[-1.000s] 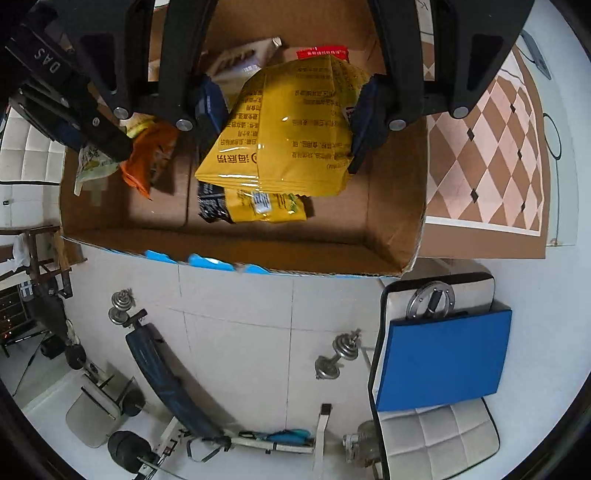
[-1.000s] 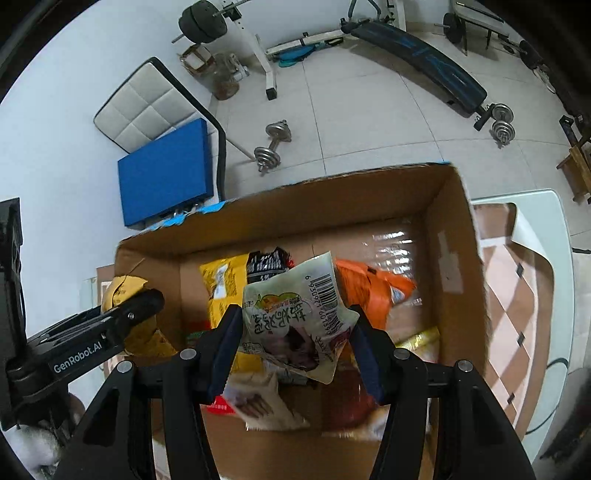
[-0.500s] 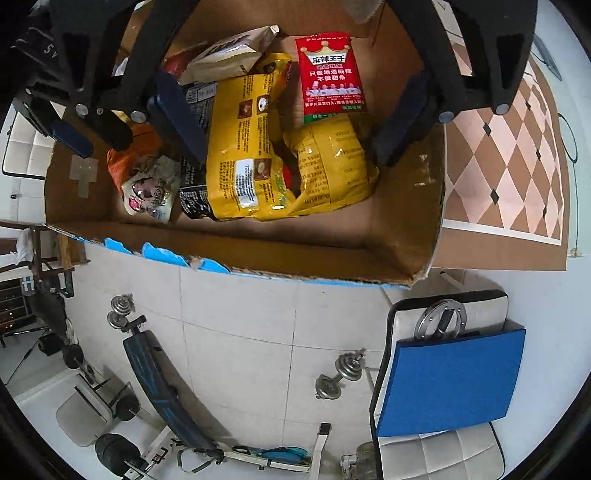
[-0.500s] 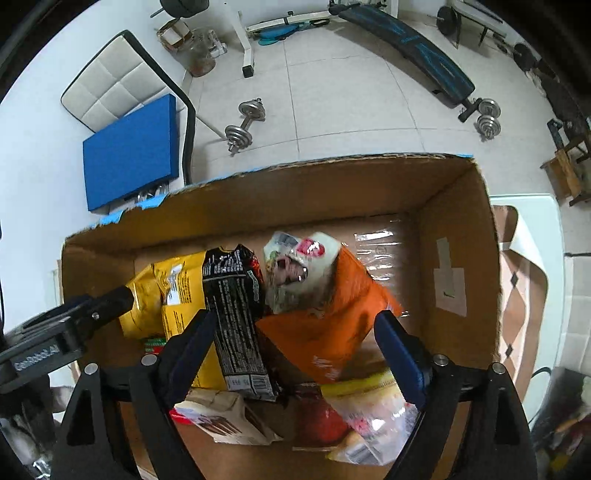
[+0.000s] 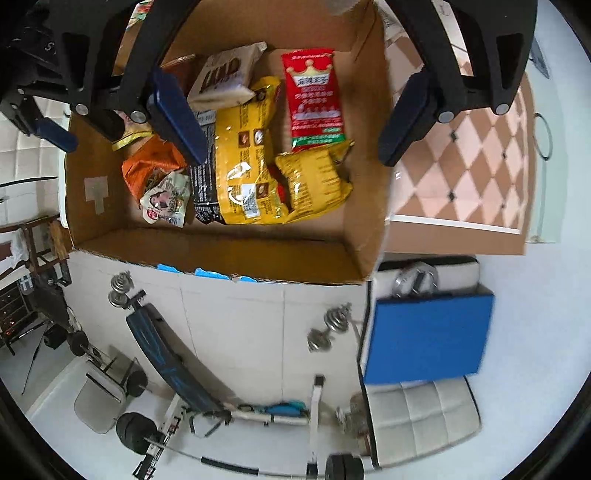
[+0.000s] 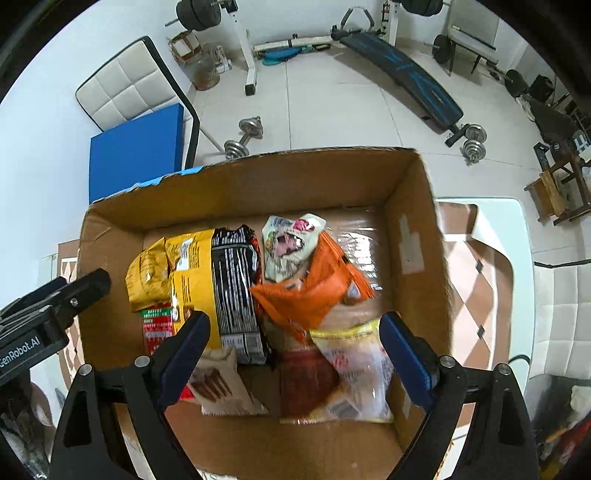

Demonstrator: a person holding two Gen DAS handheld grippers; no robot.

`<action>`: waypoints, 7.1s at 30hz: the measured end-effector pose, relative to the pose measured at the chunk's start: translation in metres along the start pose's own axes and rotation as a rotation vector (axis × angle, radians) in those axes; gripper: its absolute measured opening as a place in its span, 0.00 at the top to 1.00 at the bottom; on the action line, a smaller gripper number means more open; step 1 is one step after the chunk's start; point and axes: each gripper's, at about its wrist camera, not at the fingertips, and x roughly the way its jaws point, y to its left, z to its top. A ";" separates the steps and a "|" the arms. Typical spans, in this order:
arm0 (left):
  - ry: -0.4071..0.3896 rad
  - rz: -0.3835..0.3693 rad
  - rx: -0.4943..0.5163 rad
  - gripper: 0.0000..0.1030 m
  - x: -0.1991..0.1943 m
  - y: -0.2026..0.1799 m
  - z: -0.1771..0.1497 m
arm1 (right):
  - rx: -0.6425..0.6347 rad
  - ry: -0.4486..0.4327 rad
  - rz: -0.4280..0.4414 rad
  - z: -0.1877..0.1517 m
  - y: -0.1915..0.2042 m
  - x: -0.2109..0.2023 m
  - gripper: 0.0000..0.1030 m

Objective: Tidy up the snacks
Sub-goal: 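Grasp the white packet with the left tool while the right tool grasps the orange CUICUIJIAO bag, then lift both held packets off the table, then lower both packets into the box and open both tools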

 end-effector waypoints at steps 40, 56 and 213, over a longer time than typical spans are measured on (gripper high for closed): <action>-0.052 0.053 -0.097 0.08 -0.051 0.013 -0.218 | 0.368 0.057 0.036 -0.213 -0.152 -0.047 0.07; 0.123 0.075 -0.207 0.08 0.020 0.071 -0.229 | 0.272 0.212 -0.011 -0.212 -0.147 0.045 0.47; 0.137 -0.127 0.071 0.10 0.032 -0.056 -0.015 | 0.011 0.115 0.061 -0.033 -0.026 0.016 0.08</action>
